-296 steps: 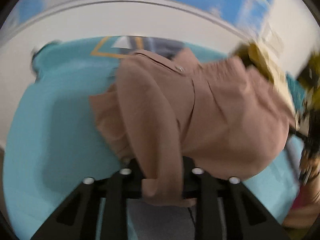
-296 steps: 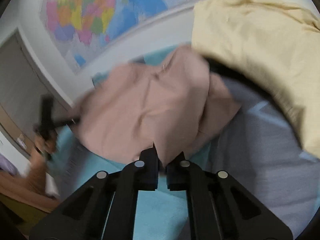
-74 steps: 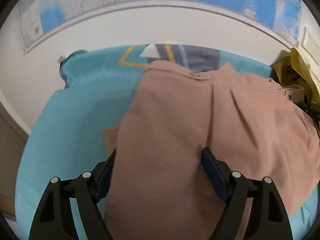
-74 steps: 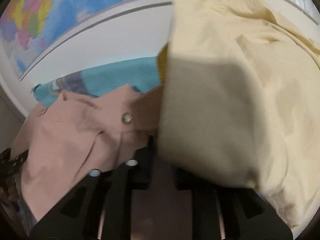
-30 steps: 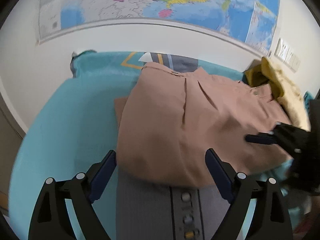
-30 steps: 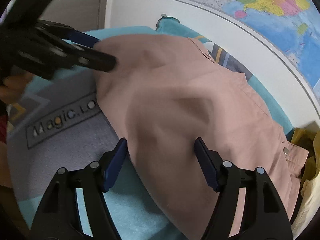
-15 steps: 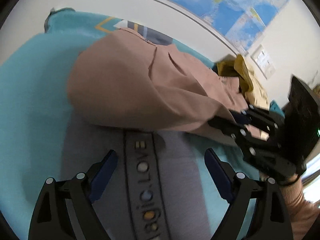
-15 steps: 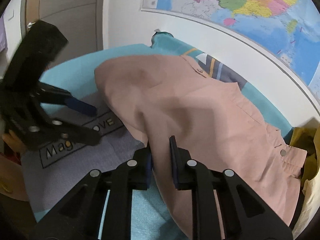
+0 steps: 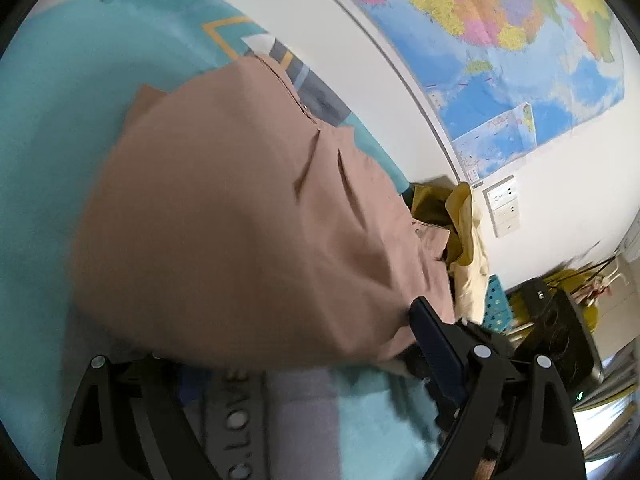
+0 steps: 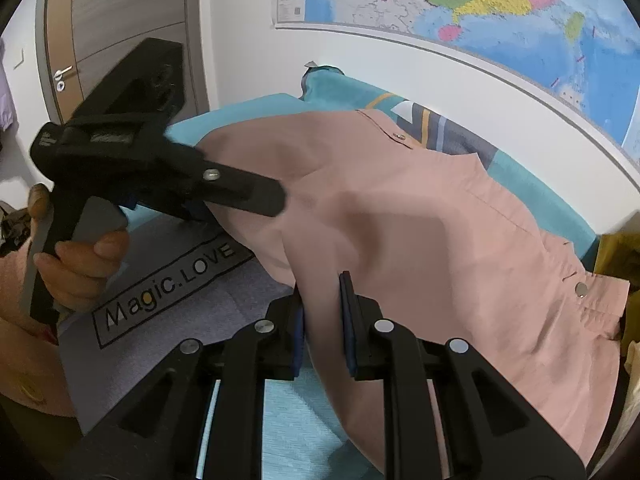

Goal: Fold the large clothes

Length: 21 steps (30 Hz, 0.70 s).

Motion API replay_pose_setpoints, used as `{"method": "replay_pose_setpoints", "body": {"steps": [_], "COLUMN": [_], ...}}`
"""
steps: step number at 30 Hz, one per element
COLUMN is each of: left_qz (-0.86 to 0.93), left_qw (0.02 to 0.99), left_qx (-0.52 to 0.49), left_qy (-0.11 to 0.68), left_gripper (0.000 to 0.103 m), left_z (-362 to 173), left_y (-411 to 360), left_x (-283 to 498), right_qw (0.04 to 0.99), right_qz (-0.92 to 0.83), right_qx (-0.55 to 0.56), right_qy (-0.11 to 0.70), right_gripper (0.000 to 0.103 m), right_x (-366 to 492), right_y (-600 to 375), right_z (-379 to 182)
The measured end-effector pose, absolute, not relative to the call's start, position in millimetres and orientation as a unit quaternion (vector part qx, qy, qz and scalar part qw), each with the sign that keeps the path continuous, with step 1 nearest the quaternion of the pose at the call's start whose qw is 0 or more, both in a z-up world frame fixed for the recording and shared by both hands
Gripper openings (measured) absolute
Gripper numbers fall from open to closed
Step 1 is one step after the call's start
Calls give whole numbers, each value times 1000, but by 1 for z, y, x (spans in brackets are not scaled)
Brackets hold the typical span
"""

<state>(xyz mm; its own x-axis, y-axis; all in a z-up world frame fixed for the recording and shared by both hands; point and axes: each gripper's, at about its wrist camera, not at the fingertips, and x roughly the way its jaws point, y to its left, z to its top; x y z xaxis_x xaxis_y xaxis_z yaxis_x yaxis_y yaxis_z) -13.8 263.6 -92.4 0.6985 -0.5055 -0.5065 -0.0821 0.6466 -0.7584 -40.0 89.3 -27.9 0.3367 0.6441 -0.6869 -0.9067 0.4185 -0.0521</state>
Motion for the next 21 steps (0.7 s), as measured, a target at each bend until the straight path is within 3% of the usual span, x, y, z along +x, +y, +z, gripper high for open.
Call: {"method": "replay_pose_setpoints", "body": {"steps": [7, 10, 11, 12, 13, 15, 18, 21], "left_qz": [-117, -122, -121, -114, -106, -91, -79, -76], "left_qw": [826, 835, 839, 841, 842, 843, 847, 853], "left_qx": [-390, -360, -351, -346, -342, -337, -327, -312], "left_qy": [390, 398, 398, 401, 403, 408, 412, 413], "left_gripper": [86, 87, 85, 78, 75, 57, 46, 43], "left_z": [-91, -89, -89, -90, -89, -91, -92, -92], "left_y": [255, 248, 247, 247, 247, 250, 251, 249], "left_x": [21, 31, 32, 33, 33, 34, 34, 34], "right_qw": [788, 787, 786, 789, 791, 792, 795, 787], "right_qz": [497, 498, 499, 496, 497, 501, 484, 449], "right_qx": [-197, -171, -160, -141, -124, -81, 10, 106], "right_qy": [306, 322, 328, 334, 335, 340, 365, 410], "right_gripper": [16, 26, 34, 45, 50, 57, 66, 70], "right_x": [-35, -31, -31, -29, -30, -29, -22, -16], "right_y": [86, 80, 77, 68, 57, 28, -32, -92], "right_z": [-28, -27, -26, -23, -20, -14, -14, -33]}}
